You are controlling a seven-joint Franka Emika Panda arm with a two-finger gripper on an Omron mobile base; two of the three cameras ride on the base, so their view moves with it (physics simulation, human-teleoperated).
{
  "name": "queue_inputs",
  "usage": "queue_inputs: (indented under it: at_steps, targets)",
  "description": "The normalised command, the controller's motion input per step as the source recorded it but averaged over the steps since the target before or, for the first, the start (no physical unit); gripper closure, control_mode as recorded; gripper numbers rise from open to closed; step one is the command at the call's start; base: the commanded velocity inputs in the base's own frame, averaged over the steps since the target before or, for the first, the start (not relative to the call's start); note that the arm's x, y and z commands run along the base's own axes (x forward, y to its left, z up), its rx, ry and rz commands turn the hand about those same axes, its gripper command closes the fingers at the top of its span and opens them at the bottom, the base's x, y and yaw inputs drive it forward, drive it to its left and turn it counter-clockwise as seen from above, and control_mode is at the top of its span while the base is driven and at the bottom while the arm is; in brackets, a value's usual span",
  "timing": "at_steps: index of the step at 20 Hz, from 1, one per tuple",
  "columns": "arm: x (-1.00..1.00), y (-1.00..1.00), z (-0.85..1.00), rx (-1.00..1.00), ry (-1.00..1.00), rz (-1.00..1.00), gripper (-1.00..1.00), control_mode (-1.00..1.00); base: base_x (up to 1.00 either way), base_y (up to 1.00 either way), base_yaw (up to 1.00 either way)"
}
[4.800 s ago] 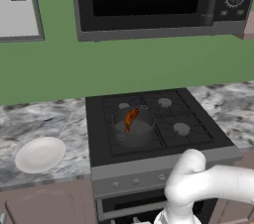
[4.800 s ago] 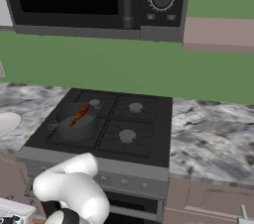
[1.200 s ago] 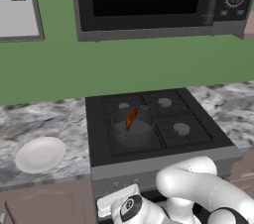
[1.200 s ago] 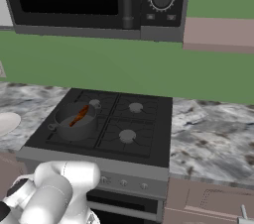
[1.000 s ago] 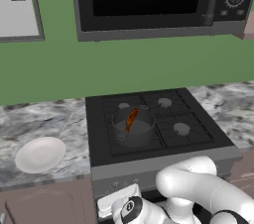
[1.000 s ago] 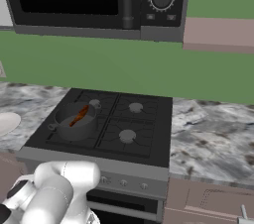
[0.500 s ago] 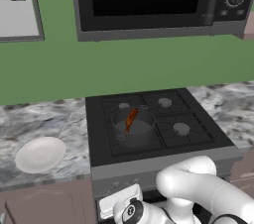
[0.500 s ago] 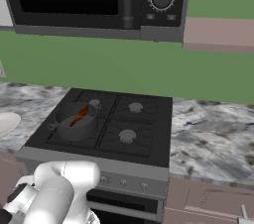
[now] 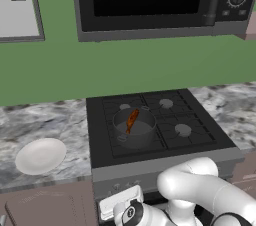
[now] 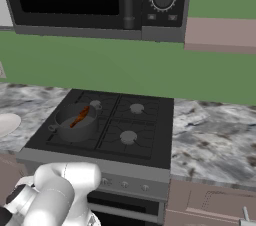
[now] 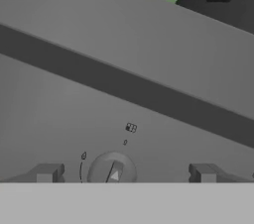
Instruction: Retrieve the frozen meat and place it in the pot on a burner. Then turn the burner on.
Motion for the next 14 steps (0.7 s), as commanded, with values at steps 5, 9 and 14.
queue_inputs:
  at_steps: [5,9,14]
  targets:
    - [0.01,0.00,0.00,0.00,0.00,0.00,-1.00,-1.00,0.00,0.00,0.00]
    - [0.02,0.00,0.00,0.00,0.00,0.00,-1.00,-1.00,0.00,0.00,0.00]
    - [0.01,0.00,0.00,0.00,0.00,0.00,-1.00,-1.00,0.00,0.00,0.00]
